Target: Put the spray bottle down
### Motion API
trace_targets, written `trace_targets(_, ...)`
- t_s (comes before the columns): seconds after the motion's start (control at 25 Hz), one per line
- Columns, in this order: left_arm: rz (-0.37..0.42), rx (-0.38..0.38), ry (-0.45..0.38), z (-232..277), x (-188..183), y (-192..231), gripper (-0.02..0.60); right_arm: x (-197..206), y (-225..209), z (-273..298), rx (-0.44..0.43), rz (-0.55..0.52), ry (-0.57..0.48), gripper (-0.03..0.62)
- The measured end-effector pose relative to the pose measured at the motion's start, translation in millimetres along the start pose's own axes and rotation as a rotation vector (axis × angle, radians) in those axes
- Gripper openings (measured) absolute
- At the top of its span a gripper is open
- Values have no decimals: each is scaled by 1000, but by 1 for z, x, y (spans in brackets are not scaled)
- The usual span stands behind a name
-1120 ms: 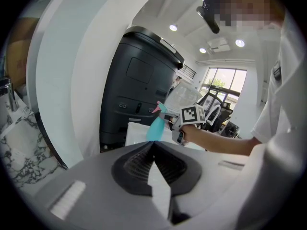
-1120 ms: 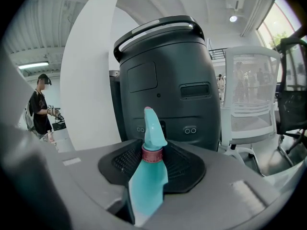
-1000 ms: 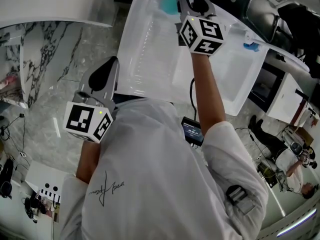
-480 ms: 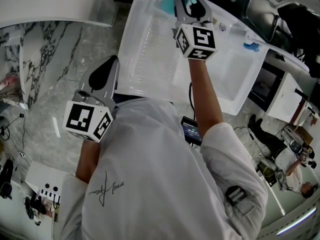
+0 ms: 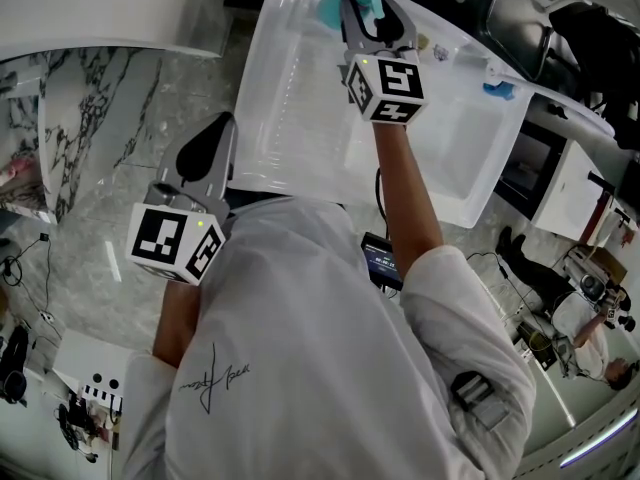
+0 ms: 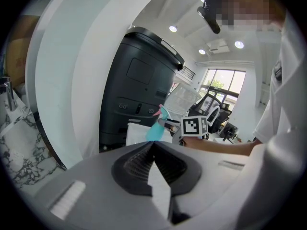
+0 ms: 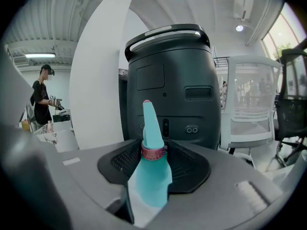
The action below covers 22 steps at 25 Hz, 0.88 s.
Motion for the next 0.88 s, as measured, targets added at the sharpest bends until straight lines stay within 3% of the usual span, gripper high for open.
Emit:
trace_targets(0.36,0,-2,-4,-3,2,-1,6,8,-4,-3,12,45,39,188)
trace_targets(0.88,7,16,-11,-5,0,-6,6,4,-2,-15,17,59,27,187)
Point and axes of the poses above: the fingertips, and each gripper's own axes: z forward along the fingers, y to its left, x out of its underside, the point moved 9 cm from there along -z, backward along the fingers, and after that the axes turned 4 degrees about -y, right-handed, at the moved point
